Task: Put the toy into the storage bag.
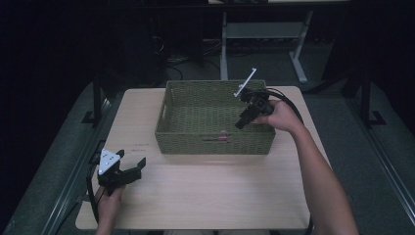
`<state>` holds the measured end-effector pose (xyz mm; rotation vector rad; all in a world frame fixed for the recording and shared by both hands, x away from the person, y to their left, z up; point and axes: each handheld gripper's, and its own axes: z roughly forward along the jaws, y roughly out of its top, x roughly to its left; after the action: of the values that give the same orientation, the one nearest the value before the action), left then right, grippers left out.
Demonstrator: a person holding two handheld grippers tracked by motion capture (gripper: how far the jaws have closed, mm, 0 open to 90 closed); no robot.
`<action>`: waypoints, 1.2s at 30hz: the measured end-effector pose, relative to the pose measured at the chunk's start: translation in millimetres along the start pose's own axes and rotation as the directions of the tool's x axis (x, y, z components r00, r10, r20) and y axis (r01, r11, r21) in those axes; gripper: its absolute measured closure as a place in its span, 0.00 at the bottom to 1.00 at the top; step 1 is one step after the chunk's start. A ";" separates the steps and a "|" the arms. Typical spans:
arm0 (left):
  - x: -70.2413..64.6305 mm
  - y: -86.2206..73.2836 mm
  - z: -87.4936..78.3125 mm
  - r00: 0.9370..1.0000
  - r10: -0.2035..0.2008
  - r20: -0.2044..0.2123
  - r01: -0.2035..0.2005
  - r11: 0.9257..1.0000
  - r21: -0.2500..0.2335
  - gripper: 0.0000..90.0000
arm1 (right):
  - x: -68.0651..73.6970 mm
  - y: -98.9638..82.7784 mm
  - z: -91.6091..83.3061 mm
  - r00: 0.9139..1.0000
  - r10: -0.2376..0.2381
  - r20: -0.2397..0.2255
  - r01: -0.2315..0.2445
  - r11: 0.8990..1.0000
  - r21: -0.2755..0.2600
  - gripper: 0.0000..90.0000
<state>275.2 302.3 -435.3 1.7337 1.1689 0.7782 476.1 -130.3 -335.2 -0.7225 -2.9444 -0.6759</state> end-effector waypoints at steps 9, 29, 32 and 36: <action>-0.1 0.0 -0.1 1.000 -0.001 -0.001 0.001 1.000 0.000 0.15 | 5.6 -2.7 -8.2 1.000 -0.006 0.007 0.006 1.000 -0.012 0.46; -1.2 0.1 0.2 1.000 -0.001 0.003 0.001 1.000 0.000 0.15 | 27.4 -12.4 -31.1 1.000 -0.024 0.016 0.025 0.998 -0.057 0.39; -1.2 0.1 -0.1 1.000 -0.001 0.003 0.001 1.000 -0.001 0.15 | 30.8 -17.3 -33.5 0.999 -0.026 0.020 0.027 0.998 -0.061 0.39; -1.2 0.0 -0.1 1.000 -0.002 0.003 0.002 1.000 0.000 0.15 | 34.4 -23.6 -36.3 0.999 -0.024 0.023 0.026 0.997 -0.073 0.36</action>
<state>274.7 301.2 -435.3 1.7328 1.1685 0.7744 432.4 -149.5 -307.2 -0.7044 -2.9675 -0.7874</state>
